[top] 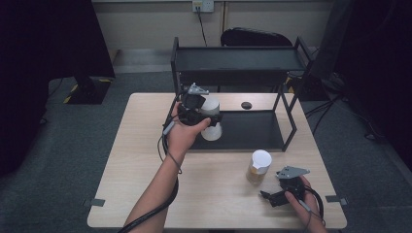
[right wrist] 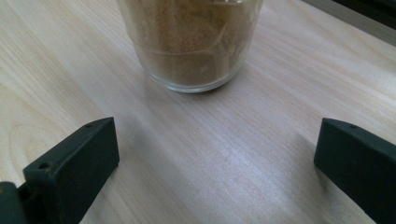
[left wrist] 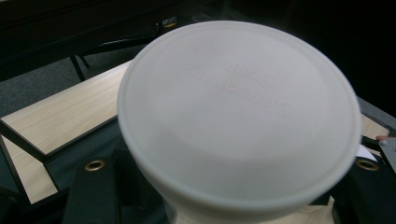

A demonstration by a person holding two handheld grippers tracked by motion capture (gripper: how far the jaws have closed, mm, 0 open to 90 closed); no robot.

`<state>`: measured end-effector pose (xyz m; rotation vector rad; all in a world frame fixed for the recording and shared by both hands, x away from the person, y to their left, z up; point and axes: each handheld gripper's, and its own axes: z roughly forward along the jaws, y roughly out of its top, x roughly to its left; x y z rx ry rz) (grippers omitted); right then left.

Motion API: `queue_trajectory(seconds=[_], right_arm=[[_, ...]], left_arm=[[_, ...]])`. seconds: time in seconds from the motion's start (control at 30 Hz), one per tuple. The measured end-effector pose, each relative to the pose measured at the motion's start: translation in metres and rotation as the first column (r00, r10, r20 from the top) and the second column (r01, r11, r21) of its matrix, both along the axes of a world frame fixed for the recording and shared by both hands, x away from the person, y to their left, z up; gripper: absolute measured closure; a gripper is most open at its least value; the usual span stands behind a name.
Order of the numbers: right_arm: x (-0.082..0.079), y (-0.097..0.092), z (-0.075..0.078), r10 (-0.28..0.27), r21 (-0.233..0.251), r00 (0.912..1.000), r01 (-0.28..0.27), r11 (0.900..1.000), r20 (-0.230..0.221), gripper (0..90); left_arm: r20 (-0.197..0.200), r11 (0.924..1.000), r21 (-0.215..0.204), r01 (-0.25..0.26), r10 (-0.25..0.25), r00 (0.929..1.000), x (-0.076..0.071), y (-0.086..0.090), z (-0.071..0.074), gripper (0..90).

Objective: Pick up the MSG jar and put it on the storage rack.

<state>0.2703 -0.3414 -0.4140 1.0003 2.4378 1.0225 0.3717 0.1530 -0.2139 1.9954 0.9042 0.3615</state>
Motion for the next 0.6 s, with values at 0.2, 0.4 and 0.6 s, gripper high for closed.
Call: queue_trajectory(seconds=[0.2,0.4,0.6], right_arm=[[0.0,0.0,0.0,0.0,0.0,1.0,0.0,1.0,0.0,0.0],[0.0,0.0,0.0,0.0,0.0,1.0,0.0,1.0,0.0,0.0],[0.0,0.0,0.0,0.0,0.0,1.0,0.0,1.0,-0.001,0.0]], left_arm=[[-0.003,0.9999,0.013,0.008,-0.008,1.0,0.004,-0.004,0.019,35.3],[-0.009,0.9996,0.021,0.018,-0.017,0.9998,0.007,-0.006,0.037,35.3],[0.001,0.9998,0.022,0.005,-0.005,1.0,0.009,-0.007,0.051,35.3]])
